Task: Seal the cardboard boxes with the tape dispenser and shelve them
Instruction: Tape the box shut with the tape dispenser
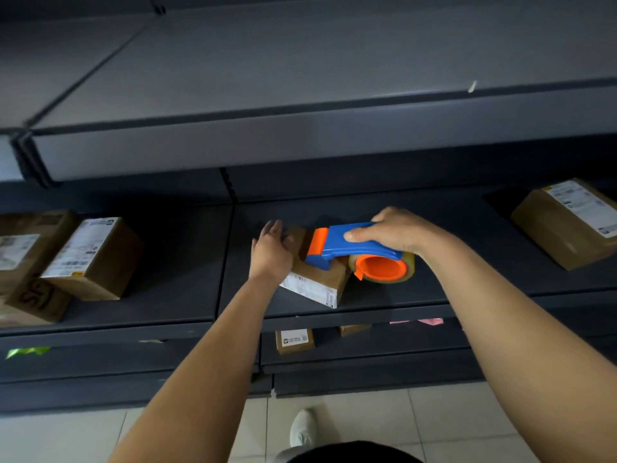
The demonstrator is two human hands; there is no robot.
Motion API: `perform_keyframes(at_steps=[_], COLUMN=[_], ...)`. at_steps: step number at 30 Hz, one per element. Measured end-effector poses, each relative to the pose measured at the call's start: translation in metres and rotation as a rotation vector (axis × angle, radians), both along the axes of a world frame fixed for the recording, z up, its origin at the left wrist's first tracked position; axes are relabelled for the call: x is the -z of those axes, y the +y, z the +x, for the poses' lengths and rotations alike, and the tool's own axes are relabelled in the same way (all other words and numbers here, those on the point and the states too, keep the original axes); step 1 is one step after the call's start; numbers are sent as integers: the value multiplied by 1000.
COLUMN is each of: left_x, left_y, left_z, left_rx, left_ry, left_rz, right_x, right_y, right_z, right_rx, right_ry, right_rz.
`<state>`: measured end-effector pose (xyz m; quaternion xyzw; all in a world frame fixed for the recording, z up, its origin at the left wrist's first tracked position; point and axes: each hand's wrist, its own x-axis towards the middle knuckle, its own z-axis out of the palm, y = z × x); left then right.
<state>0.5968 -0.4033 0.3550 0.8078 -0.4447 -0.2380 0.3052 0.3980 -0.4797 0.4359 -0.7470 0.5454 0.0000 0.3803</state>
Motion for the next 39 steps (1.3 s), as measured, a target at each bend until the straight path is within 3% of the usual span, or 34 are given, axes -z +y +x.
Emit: perform_keyframes(at_steps=[3, 9, 18, 34, 39], left_x=[5, 14, 6, 9, 12], left_y=[-5, -6, -4, -1, 2], left_z=[-8, 2, 2, -3, 0], left_rx=[285, 458, 509, 460, 462], left_ry=[-308, -484, -540, -446, -433], left_rz=[61, 181, 263, 232, 172], right_x=[-2, 0, 17, 31, 7], right_y=[-2, 10, 20, 19, 11], right_z=[2, -15, -117, -57, -76], right_rx=[-12, -3, 177, 121, 118], right_ry=[25, -17, 74, 204, 270], right_rz=[0, 58, 165, 52, 29])
